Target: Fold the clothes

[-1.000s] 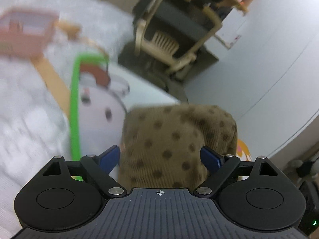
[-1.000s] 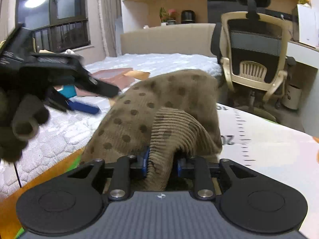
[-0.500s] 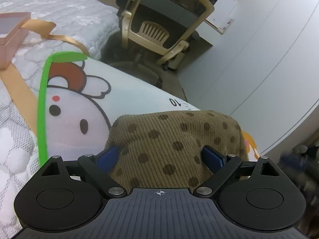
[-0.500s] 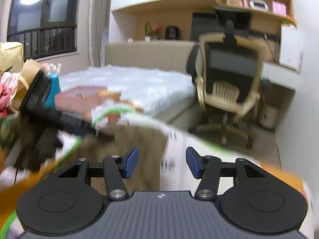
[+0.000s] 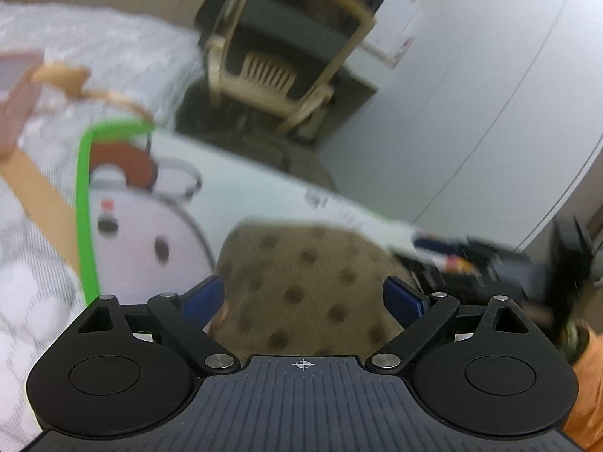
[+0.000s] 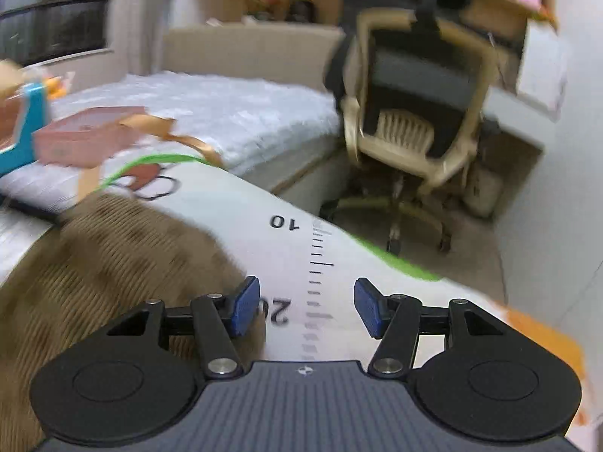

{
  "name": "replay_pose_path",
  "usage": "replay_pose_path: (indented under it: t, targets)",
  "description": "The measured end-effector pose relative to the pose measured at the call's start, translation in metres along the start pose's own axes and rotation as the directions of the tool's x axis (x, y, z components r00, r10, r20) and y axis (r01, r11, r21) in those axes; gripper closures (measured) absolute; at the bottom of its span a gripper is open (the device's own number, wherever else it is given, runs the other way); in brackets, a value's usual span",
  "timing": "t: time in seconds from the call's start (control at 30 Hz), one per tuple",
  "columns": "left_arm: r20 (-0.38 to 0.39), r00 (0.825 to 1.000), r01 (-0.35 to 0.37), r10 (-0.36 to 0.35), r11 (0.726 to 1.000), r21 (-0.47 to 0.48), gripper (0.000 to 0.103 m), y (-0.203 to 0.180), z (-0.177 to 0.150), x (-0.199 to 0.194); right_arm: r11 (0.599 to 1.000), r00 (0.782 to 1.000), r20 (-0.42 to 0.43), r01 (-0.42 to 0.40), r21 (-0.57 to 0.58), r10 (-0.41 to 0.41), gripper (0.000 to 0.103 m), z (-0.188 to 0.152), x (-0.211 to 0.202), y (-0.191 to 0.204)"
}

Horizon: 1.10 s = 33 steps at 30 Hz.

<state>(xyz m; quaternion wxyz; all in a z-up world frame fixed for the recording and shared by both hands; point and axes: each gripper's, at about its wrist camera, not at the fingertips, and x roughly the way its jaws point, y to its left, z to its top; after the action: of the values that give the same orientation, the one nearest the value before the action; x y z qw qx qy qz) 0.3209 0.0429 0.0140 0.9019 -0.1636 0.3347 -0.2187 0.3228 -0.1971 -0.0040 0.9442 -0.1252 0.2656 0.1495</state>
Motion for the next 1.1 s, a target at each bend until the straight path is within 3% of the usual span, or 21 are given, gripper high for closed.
replay_pose_path:
  t: [0.07, 0.23, 0.33, 0.43, 0.57, 0.67, 0.77, 0.8, 0.87, 1.0, 1.07, 1.1]
  targets:
    - [0.042, 0.999, -0.014, 0.013, 1.000, 0.013, 0.008, -0.002, 0.009, -0.006, 0.997, 0.999, 0.019, -0.028, -0.071, 0.030, 0.047, -0.012, -0.032, 0.003]
    - [-0.049, 0.990, -0.133, 0.134, 0.991, 0.020, 0.006, 0.008, 0.010, 0.029, 0.989, 0.981, -0.169, -0.114, -0.097, 0.096, 0.048, -0.074, -0.065, 0.027]
    - [-0.019, 0.992, -0.127, 0.127, 0.992, 0.009, 0.006, 0.008, 0.004, 0.021, 0.977, 0.993, -0.096, -0.092, -0.191, 0.075, 0.048, -0.086, -0.097, 0.039]
    - [0.043, 0.989, -0.146, 0.141, 0.981, 0.129, 0.006, -0.018, -0.011, -0.012, 0.963, 0.995, 0.011, -0.088, -0.256, 0.094, 0.048, -0.082, -0.130, 0.042]
    - [0.114, 0.982, -0.181, 0.150, 0.921, 0.345, 0.006, -0.058, -0.055, -0.059, 0.882, 0.994, 0.098, 0.001, -0.471, 0.051, 0.048, -0.093, -0.140, 0.076]
    - [0.094, 0.988, -0.147, 0.119, 0.900, 0.411, 0.006, -0.076, -0.089, -0.074, 0.838, 0.995, 0.072, -0.021, -0.545, 0.071, 0.062, -0.102, -0.122, 0.100]
    - [0.073, 0.991, -0.135, 0.114, 0.873, 0.469, 0.008, -0.087, -0.115, -0.076, 0.809, 0.991, 0.130, 0.044, -0.586, 0.040, 0.082, -0.107, -0.112, 0.118]
    - [0.082, 0.990, -0.143, 0.118, 0.859, 0.492, 0.011, -0.089, -0.119, -0.076, 0.812, 0.989, 0.141, 0.050, -0.582, 0.039, 0.088, -0.105, -0.110, 0.119]
    - [0.100, 0.987, -0.161, 0.126, 0.829, 0.536, 0.026, -0.095, -0.126, -0.075, 0.818, 0.987, 0.158, 0.057, -0.572, 0.042, 0.088, -0.101, -0.113, 0.122]
    - [0.138, 0.981, -0.195, 0.140, 0.762, 0.618, 0.026, -0.106, -0.140, -0.074, 0.828, 0.989, 0.148, 0.063, -0.557, 0.024, 0.089, -0.100, -0.110, 0.121]
    - [0.157, 0.977, -0.213, 0.145, 0.725, 0.656, 0.026, -0.112, -0.147, -0.073, 0.859, 0.989, 0.148, 0.056, -0.510, 0.023, 0.101, -0.095, -0.110, 0.114]
    - [0.166, 0.975, -0.221, 0.147, 0.705, 0.674, 0.026, -0.115, -0.151, -0.073, 0.878, 0.987, 0.158, 0.047, -0.476, 0.033, 0.101, -0.090, -0.116, 0.109]
